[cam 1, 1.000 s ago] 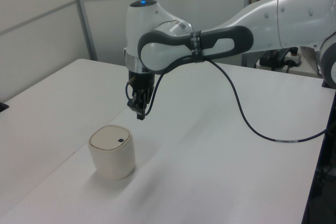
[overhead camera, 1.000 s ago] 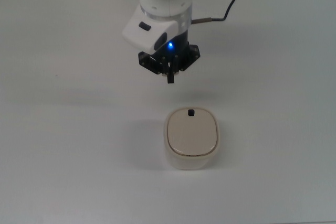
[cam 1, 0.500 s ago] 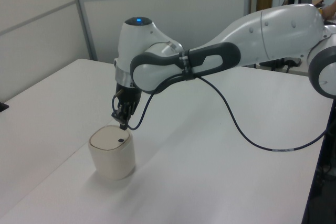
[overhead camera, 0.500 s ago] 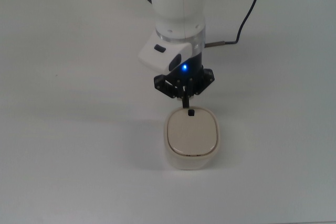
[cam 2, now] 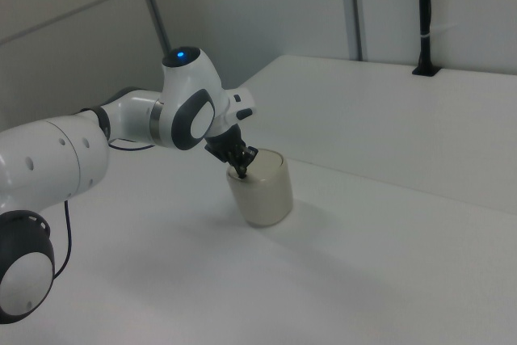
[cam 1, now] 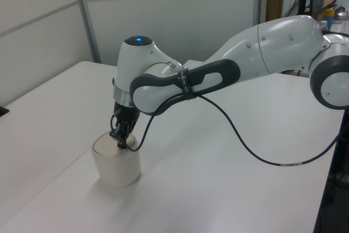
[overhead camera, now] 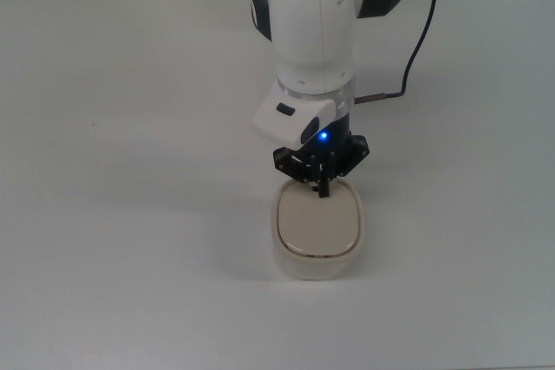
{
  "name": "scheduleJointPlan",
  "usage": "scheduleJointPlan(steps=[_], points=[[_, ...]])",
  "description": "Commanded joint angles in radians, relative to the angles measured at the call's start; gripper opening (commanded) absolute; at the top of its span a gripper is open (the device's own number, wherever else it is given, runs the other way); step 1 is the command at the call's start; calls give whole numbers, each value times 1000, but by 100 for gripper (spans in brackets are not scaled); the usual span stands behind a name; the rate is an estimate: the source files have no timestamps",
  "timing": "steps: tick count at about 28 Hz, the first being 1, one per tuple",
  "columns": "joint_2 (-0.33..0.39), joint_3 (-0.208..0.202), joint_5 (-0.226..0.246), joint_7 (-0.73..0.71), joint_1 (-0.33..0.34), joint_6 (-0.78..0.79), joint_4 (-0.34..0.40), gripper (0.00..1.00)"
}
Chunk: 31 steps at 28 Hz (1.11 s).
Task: Open the trash can
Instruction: 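Grip the lid tab and lift it upward to swing the lid open, then release the tab and raise the gripper away from the can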
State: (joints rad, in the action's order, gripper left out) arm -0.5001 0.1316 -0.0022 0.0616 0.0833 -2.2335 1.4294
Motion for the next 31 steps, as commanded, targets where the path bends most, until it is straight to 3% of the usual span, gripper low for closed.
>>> scheduleJointPlan(steps=[1, 17, 21, 23, 26, 31], points=[[-38, -7, 11, -2, 15, -21, -15, 0], [-25, -7, 31, 43, 12, -20, -24, 0], [24, -9, 63, 86, 3, -14, -24, 0], [61, -16, 117, 84, 0, -8, -24, 0], [95, -21, 159, 79, -3, 23, -24, 0], [127, -23, 162, 73, -26, 103, -24, 0]])
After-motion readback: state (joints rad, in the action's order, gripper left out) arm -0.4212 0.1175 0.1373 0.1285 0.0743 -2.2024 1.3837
